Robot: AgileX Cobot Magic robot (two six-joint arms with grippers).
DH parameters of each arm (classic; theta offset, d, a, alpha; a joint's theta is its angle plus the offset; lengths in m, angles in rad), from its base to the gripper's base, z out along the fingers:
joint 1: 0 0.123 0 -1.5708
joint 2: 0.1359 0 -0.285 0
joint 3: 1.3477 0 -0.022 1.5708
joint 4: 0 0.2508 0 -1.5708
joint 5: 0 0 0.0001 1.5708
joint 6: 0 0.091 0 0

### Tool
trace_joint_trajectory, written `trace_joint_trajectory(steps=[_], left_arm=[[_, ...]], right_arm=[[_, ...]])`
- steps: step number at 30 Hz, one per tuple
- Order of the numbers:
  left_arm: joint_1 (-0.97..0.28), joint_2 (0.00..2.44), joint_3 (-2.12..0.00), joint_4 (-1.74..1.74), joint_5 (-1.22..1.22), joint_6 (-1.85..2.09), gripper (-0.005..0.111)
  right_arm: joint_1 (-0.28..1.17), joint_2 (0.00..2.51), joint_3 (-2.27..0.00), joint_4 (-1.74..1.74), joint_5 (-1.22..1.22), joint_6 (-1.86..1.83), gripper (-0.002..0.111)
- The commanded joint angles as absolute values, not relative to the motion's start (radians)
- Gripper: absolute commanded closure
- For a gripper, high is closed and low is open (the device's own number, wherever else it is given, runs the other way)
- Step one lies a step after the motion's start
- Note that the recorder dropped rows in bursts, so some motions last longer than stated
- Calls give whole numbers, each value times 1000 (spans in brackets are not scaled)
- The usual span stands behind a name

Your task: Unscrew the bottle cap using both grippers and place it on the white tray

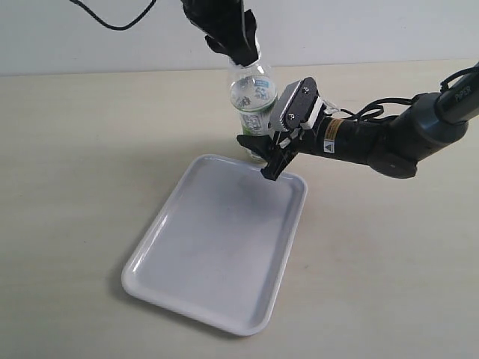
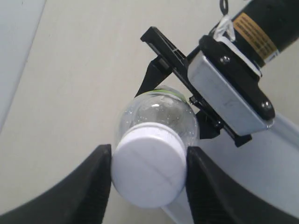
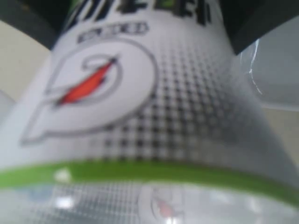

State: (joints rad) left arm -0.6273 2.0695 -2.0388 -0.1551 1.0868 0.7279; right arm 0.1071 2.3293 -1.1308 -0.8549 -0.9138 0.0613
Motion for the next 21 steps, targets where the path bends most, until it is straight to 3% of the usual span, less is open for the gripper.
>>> trace_joint_trajectory(steps=[1,5,21], left_arm=[[-627,2069,-2036,-156,1081,362,107],[-631,2069,-2036,-154,1069,-33,107],[-627,2034,-2126,-55,1080,0,107]], right_arm=[[105,2340,-1124,-866,-817,52,108],[105,2340,-1124,-866,-817,53,108],[105,2340,-1124,-866,-814,54,108]])
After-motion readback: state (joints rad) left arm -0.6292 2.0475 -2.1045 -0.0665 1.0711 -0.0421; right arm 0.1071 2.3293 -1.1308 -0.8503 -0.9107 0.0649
